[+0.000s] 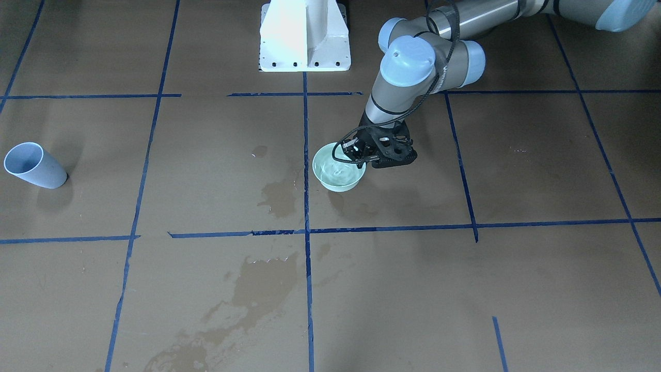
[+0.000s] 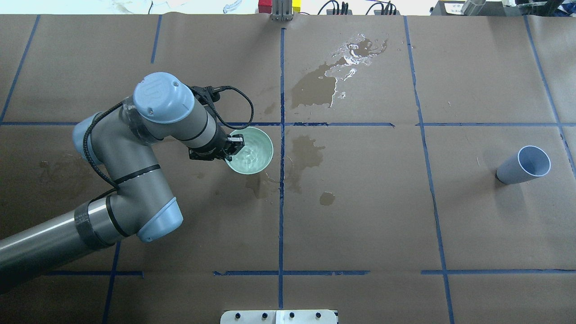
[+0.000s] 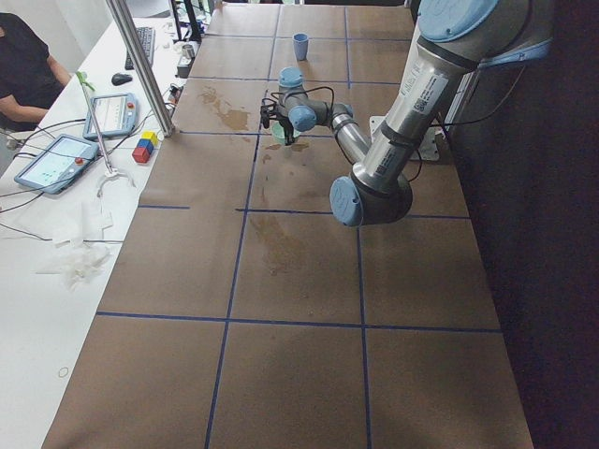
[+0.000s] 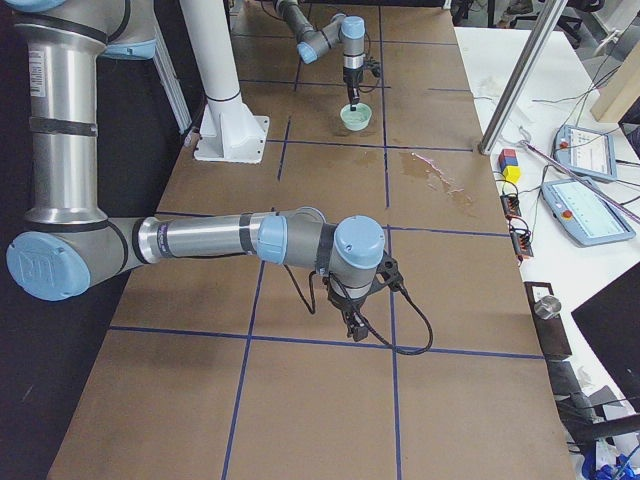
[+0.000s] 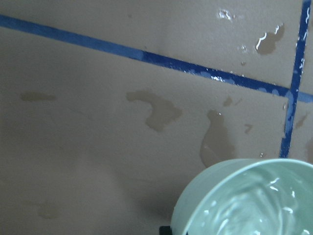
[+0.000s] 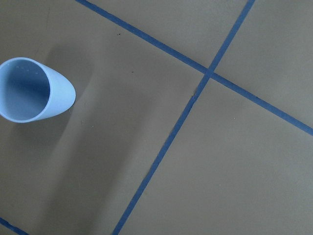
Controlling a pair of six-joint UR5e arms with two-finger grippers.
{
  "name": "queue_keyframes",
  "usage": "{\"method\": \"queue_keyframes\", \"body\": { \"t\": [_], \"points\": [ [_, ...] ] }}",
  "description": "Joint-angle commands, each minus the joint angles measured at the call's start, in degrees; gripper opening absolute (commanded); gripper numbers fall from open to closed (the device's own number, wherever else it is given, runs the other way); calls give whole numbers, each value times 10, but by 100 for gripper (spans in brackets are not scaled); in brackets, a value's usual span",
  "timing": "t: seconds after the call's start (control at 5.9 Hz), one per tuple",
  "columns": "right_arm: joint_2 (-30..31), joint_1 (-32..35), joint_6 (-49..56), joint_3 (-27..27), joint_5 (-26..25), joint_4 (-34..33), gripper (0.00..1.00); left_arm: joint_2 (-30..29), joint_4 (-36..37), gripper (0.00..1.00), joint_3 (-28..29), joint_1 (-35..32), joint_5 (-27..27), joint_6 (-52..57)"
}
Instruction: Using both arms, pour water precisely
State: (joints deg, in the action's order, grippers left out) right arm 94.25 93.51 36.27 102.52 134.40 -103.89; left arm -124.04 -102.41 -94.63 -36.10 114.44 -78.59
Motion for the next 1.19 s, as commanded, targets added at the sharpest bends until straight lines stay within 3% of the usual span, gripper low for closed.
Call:
{"method": "queue_keyframes", "body": {
  "t": [0.0,0.51,1.02],
  "points": [
    [8,0,0,18,0,0,100,35,-1,0,-16,-53,66,68],
    [8,0,0,22,1,0,100,94,-1,0,-15,-133,180,190],
    [34,0,-7,48,5,6,100,170,-24,0,-15,-177,212,294]
  ]
}}
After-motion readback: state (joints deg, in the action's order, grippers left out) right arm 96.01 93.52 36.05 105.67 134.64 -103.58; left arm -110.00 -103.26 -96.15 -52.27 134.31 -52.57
